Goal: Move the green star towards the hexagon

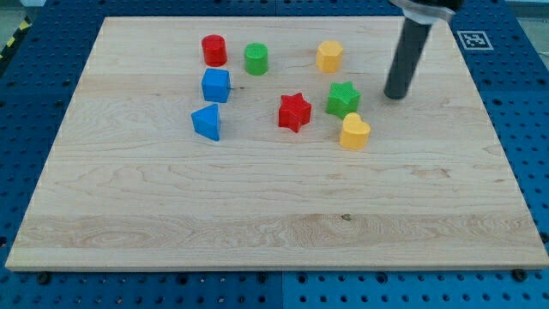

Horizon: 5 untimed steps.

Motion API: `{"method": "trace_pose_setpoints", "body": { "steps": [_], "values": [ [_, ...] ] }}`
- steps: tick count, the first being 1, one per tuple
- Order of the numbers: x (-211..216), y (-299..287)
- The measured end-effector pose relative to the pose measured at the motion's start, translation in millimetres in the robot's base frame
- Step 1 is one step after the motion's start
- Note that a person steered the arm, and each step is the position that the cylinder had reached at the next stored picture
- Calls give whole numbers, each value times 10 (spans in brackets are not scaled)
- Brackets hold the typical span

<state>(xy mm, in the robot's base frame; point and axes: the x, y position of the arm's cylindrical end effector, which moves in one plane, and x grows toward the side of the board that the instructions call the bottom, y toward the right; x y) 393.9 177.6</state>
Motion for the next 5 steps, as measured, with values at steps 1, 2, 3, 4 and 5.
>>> {"method": "trace_pose_setpoints", "body": {
  "steps": [1, 2, 3, 4, 5],
  "values": [
    [493, -209],
    [526, -233],
    [413, -391],
    [278, -617],
    [232, -817]
  ]
}}
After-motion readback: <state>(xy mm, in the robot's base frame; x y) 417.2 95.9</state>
